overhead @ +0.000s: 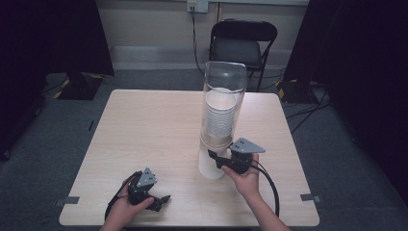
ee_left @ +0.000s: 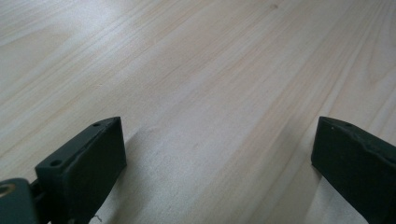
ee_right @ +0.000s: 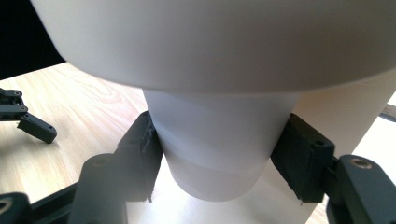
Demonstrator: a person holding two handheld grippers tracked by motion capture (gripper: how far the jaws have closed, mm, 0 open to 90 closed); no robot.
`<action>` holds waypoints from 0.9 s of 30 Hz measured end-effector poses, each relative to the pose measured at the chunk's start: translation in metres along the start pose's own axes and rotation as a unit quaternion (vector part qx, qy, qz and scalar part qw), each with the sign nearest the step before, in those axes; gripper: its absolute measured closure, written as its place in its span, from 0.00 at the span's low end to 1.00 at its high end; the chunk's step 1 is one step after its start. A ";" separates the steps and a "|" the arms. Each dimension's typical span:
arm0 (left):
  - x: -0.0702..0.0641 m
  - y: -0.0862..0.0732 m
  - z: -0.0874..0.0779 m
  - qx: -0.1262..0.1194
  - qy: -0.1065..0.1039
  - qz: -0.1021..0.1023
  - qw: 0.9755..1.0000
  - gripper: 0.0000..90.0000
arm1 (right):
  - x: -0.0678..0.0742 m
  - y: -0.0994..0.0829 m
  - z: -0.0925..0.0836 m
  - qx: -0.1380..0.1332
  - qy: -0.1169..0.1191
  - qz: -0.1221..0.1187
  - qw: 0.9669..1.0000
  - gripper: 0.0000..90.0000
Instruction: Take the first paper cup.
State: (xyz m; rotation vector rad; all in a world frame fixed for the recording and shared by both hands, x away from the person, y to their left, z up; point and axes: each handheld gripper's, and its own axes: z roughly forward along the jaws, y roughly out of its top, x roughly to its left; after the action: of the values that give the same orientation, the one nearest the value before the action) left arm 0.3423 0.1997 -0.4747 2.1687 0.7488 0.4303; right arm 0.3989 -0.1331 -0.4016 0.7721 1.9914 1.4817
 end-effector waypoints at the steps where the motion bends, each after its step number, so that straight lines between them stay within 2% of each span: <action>1: 0.000 0.000 0.000 0.000 0.000 0.000 1.000 0.03 | 0.000 0.000 0.000 0.001 0.000 0.000 1.000 0.42; 9: 0.000 0.000 0.000 0.000 0.000 0.000 1.000 0.03 | 0.000 -0.001 0.000 0.004 -0.002 -0.003 1.000 0.42; 17: 0.000 0.000 0.000 0.000 0.000 0.001 1.000 0.03 | 0.000 0.002 0.000 0.005 -0.002 0.008 1.000 0.39; 19: 0.000 0.000 0.000 0.002 0.000 0.003 1.000 0.03 | -0.001 0.003 -0.001 0.009 -0.001 -0.003 1.000 0.36; 21: 0.000 0.000 0.000 0.002 -0.001 0.003 1.000 0.03 | -0.002 0.004 -0.001 0.008 0.004 -0.003 1.000 0.34; 24: 0.000 0.000 0.000 0.002 0.000 0.003 1.000 0.03 | -0.003 0.005 -0.002 -0.003 0.002 0.007 1.000 0.26; 27: 0.000 0.000 0.000 0.002 -0.001 0.003 1.000 0.03 | -0.003 0.008 -0.001 -0.017 0.001 0.016 1.000 0.25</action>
State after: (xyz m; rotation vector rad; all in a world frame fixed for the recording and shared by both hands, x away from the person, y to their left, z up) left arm 0.3426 0.2000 -0.4744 2.1758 0.7432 0.4310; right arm 0.4008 -0.1340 -0.3932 0.7912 1.9588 1.5301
